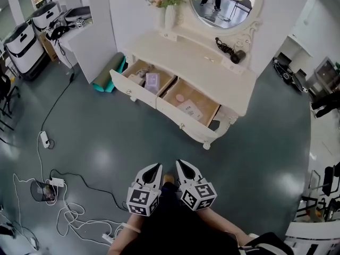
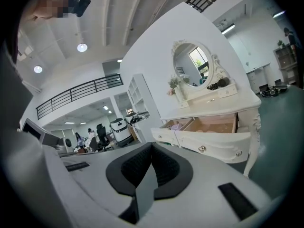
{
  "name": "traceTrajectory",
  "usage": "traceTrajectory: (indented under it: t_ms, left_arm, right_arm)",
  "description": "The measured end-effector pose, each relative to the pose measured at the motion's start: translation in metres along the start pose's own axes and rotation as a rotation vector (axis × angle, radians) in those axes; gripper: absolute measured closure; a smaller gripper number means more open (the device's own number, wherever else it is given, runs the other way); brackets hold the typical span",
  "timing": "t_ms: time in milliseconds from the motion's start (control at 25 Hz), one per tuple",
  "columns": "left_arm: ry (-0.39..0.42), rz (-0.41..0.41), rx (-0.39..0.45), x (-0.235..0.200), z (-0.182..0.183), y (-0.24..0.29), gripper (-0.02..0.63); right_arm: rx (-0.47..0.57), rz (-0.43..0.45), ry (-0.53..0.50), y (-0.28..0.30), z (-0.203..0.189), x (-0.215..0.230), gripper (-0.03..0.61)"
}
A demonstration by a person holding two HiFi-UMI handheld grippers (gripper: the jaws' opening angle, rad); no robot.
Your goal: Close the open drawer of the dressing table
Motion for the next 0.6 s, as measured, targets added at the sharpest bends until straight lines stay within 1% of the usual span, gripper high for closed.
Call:
traceTrajectory:
  t_ms: [160,360,600]
  left_arm:
    - [-0.001,0.002,0.002,-0.014,0.014,0.031,0.598]
    - [0.016,-0.006,0.007,-0.024,0.031,0.068,0.597]
    - [0.017,0.005,0.012,-0.037,0.047,0.101,0.597]
  right_arm:
    - [0.004,0.014,-0.006,0.03,0.015,0.017,0.566]
    - [0.015,0.006,-0.002,0.061,0.033,0.045,0.566]
    - [0.021,0.007,0.002,0.089,0.05,0.07,0.567]
Point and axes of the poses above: the fingertips, and each gripper's own axes: y forward along the fingers, x to its right, z out of its top, the point moved 6 cm from there along -y, backward along the fingers, and after that the axes turned 5 degrees about z, right-handed, at the moved point
